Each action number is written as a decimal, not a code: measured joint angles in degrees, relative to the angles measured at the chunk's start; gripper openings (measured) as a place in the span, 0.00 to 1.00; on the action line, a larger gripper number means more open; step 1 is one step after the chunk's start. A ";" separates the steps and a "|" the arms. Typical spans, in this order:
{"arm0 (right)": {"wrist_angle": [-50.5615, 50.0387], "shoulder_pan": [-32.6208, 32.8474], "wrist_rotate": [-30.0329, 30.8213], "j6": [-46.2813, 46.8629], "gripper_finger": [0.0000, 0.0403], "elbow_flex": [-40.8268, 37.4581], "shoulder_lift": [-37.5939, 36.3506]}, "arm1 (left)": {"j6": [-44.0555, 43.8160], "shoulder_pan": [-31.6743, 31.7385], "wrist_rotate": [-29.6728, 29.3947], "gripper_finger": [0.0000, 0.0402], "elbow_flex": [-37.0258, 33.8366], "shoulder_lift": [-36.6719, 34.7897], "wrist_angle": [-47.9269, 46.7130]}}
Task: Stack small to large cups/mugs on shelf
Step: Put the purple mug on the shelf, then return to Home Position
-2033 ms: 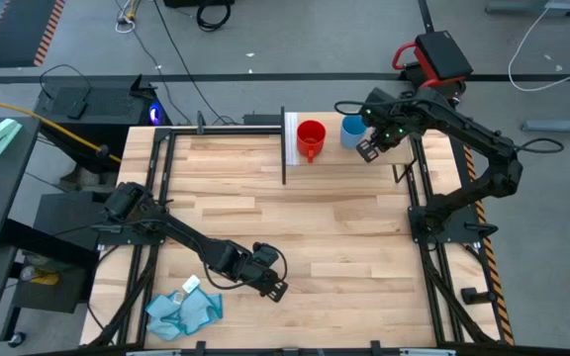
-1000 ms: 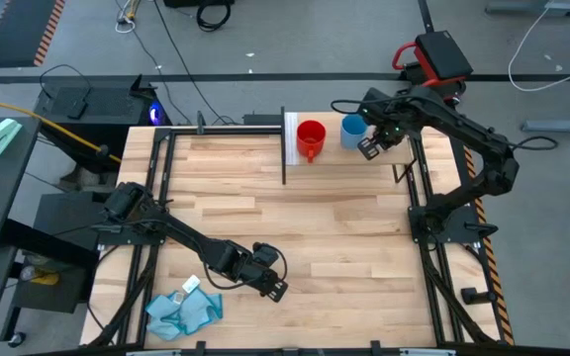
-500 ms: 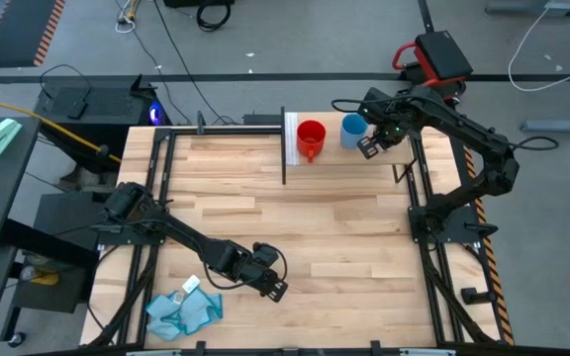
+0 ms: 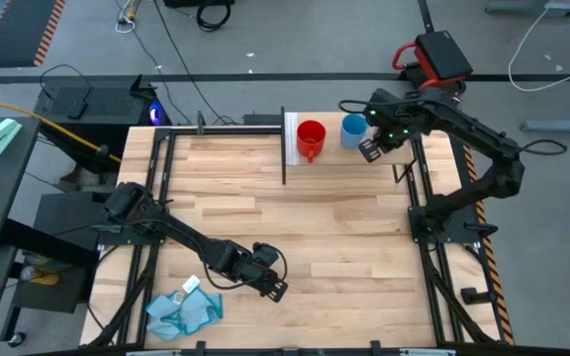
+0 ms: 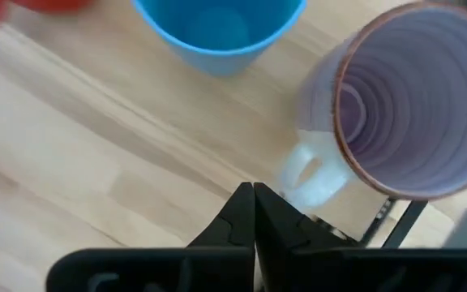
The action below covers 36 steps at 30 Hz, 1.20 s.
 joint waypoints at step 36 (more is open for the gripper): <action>16.08 63.95 21.40 21.24 0.02 9.00 -14.87 | 27.82 4.31 -17.56 0.04 -0.02 -29.67 5.92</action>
